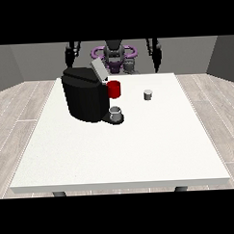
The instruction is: Insert the coffee pod into the coffee machine and close the lid
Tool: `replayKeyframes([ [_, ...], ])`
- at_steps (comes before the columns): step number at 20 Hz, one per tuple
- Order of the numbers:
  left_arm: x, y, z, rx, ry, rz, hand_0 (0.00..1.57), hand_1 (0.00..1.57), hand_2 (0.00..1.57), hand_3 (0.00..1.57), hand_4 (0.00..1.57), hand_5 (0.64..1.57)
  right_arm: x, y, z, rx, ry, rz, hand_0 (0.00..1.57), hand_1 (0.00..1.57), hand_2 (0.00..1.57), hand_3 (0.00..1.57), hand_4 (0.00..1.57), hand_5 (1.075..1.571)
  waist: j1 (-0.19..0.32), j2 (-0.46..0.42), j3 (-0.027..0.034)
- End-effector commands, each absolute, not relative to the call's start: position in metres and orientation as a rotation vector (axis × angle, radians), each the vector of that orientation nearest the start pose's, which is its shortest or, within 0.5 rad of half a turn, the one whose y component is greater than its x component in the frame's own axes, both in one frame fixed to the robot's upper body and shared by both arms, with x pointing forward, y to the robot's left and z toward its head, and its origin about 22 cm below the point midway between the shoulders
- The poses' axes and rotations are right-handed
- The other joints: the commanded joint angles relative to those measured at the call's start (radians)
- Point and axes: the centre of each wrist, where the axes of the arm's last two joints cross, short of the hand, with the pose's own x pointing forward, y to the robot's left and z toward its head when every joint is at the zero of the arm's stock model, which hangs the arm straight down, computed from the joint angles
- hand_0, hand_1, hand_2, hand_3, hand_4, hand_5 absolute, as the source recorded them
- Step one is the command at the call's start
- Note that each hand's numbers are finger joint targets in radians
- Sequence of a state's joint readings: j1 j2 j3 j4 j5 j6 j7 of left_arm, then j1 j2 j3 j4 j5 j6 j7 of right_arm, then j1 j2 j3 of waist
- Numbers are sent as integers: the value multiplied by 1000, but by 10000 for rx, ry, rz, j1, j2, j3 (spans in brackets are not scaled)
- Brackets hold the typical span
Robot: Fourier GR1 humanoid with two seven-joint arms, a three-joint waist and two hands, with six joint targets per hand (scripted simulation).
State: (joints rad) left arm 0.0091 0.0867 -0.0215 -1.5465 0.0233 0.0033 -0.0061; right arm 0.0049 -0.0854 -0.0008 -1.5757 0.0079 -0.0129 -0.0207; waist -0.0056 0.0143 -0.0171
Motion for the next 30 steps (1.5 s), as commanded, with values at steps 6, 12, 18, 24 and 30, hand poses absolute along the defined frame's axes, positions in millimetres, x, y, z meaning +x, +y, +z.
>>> replayKeyframes([
  [6,231,255,9,745,-16214,-4650,0,0,0,0,0,1571,230,-256,-27,-648,-15202,277,0,0,0,0,0,1571,318,-378,181],
  [12,261,285,26,2858,-15821,-6279,0,0,0,0,0,1571,244,-246,-11,-2800,-16176,594,0,0,0,0,0,1571,-503,295,176],
  [18,305,318,46,3734,-15310,-6509,0,0,0,0,0,1571,265,-209,19,-2233,-17090,1137,0,0,0,0,0,1571,-1153,1127,167],
  [24,316,332,40,4315,-13948,-7623,0,0,0,0,0,1571,269,-211,22,-1548,-16889,1097,0,0,0,0,0,1571,-1536,1493,169],
  [30,348,327,51,4673,-13509,-8229,0,0,0,0,0,1571,286,-199,29,-1980,-16436,1414,0,0,0,0,0,1571,-1522,1798,170],
])
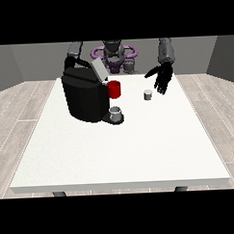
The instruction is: Insert the coffee pod into the coffee machine and close the lid
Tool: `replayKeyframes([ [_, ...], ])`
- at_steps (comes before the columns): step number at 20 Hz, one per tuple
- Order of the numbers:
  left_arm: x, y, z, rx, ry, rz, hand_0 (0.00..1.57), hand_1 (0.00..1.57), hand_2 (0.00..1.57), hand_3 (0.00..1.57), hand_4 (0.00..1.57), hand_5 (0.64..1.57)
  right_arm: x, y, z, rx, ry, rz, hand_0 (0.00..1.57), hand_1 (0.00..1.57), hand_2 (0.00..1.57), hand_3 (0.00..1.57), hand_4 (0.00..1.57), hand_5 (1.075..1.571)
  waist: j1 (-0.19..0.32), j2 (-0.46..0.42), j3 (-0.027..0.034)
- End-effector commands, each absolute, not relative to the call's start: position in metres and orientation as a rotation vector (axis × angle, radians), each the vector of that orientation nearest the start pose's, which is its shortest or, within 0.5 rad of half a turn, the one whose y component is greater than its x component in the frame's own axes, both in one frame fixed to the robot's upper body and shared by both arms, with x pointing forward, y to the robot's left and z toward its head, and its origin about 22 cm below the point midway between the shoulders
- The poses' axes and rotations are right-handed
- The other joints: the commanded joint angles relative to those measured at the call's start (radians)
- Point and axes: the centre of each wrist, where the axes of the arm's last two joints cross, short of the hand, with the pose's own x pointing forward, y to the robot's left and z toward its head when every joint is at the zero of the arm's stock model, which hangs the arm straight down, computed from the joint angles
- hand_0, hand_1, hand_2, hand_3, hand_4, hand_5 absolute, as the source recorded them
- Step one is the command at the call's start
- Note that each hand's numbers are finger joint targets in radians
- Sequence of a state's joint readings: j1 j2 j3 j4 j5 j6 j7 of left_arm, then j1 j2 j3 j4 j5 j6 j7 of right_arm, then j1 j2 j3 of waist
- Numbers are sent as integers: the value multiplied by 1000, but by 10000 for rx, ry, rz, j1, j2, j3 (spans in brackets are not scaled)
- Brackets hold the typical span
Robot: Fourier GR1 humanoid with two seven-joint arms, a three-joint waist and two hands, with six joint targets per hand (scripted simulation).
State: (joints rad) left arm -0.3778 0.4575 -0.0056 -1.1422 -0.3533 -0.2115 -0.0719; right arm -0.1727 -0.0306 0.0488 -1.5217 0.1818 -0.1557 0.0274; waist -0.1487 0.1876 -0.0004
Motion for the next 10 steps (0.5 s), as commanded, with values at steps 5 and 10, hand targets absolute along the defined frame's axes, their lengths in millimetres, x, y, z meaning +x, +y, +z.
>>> replayKeyframes([
  [5,353,327,36,5361,-13264,-8608,0,0,291,0,0,1571,285,-206,7,-1691,-16348,1132,0,0,0,0,0,1571,39,231,4],
  [10,357,302,15,5969,-13871,-9060,946,946,967,665,0,1571,298,-197,18,-1574,-15938,1046,0,0,0,0,0,1571,178,83,1],
])
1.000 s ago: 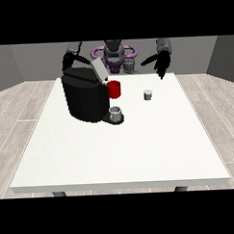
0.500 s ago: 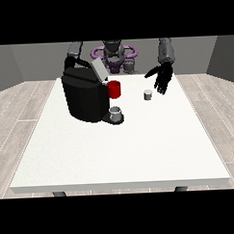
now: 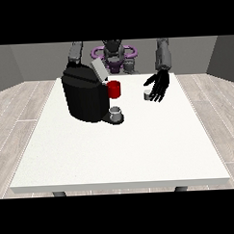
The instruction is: Insert the coffee pod into the coffee machine and close the lid
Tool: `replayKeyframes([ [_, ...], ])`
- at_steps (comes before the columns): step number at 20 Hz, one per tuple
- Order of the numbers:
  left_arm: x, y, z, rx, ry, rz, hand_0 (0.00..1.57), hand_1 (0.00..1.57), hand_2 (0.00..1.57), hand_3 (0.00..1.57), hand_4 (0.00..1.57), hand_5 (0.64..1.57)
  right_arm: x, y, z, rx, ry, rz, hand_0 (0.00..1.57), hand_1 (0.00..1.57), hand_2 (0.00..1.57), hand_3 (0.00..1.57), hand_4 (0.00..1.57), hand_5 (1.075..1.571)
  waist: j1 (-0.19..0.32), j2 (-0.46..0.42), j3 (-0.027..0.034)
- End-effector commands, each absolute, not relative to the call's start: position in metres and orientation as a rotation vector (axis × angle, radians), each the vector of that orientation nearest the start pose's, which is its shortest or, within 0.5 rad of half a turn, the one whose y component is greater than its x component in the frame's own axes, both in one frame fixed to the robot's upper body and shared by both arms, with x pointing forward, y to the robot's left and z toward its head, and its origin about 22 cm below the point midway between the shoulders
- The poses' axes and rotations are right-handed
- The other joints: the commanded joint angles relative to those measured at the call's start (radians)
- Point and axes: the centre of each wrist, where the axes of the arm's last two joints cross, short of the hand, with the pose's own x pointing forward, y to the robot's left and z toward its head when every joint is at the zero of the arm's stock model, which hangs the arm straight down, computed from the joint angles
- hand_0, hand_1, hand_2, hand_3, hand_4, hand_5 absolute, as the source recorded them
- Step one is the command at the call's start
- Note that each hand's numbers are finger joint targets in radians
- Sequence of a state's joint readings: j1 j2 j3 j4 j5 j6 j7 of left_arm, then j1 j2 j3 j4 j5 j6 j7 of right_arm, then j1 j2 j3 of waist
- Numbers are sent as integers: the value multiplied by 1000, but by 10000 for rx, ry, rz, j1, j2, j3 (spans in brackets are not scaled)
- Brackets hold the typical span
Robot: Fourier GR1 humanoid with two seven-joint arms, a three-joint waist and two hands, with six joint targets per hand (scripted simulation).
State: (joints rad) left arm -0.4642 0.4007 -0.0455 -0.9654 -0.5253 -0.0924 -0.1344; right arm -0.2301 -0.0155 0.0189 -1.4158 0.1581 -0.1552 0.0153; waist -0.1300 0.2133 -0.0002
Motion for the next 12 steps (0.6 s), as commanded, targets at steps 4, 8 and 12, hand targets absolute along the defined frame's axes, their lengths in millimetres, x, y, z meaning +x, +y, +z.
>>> replayKeyframes([
  [4,365,273,17,6960,-14541,-9967,1071,1071,1107,914,448,1571,316,-202,28,-1842,-16269,1431,0,0,0,0,0,1571,2,299,0],
  [8,357,300,5,7159,-13579,-11256,924,924,1016,845,413,1571,308,-214,16,-1748,-15962,1431,0,0,0,0,0,1571,-95,36,0],
  [12,365,313,14,7544,-12319,-12325,872,872,1024,880,339,1571,299,-177,6,-1340,-16324,1404,0,0,0,0,0,1571,-95,141,2],
])
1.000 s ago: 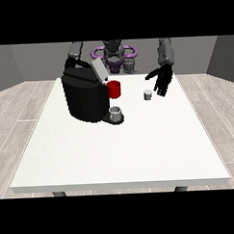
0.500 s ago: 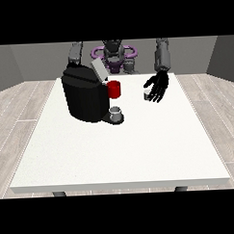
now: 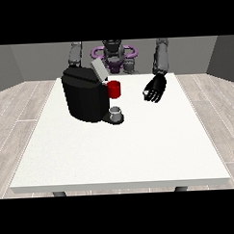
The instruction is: Insert the coffee pod into the coffee machine and close the lid
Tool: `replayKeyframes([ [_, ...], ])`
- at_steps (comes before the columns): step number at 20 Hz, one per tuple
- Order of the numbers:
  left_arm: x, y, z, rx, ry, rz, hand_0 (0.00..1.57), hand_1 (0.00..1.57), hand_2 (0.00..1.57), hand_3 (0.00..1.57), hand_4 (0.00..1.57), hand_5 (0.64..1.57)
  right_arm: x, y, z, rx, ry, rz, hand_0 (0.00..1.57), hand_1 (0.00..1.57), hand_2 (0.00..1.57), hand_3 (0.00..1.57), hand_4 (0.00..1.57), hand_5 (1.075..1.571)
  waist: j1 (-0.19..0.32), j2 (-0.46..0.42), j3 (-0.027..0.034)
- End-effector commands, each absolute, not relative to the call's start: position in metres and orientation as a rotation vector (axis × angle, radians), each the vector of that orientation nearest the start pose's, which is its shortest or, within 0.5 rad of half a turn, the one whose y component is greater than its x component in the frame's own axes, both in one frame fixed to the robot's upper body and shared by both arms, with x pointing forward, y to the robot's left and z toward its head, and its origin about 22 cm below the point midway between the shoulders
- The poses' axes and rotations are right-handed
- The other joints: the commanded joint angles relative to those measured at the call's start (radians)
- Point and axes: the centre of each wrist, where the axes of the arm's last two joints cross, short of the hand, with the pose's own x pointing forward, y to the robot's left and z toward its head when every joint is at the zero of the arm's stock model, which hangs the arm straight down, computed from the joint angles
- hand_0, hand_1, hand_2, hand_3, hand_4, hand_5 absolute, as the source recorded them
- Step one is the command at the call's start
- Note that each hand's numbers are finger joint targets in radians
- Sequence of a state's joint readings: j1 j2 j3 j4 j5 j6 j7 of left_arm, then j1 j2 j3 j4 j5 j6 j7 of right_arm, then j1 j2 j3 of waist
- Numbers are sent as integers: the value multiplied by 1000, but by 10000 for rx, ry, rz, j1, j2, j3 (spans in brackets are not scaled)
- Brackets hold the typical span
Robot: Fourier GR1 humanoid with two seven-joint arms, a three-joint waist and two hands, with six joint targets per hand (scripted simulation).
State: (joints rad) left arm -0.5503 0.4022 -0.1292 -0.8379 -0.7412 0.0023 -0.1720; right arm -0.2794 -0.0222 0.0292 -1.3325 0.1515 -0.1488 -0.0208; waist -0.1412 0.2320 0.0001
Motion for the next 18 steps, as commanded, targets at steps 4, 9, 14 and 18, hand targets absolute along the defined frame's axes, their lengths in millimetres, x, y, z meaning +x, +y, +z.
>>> replayKeyframes([
  [4,358,307,-8,7229,-11333,-12671,748,748,941,809,373,1571,298,-205,-2,-1399,-15592,1418,0,0,0,0,0,1571,-169,-534,-1],
  [9,371,285,-8,6861,-11308,-12836,870,870,1021,921,413,1571,291,-188,-11,-1227,-15277,1267,0,0,0,0,0,1571,-176,-864,-2],
  [14,369,318,-3,7311,-12624,-12517,1190,1190,1287,1216,506,1571,284,-187,-18,-2405,-15374,1732,0,0,0,0,0,1571,-233,-330,-8],
  [18,385,255,16,5287,-13975,-12484,1433,1433,1423,1352,489,1571,290,-213,-44,-3120,-14466,1204,0,0,0,0,0,1571,724,-1114,2],
])
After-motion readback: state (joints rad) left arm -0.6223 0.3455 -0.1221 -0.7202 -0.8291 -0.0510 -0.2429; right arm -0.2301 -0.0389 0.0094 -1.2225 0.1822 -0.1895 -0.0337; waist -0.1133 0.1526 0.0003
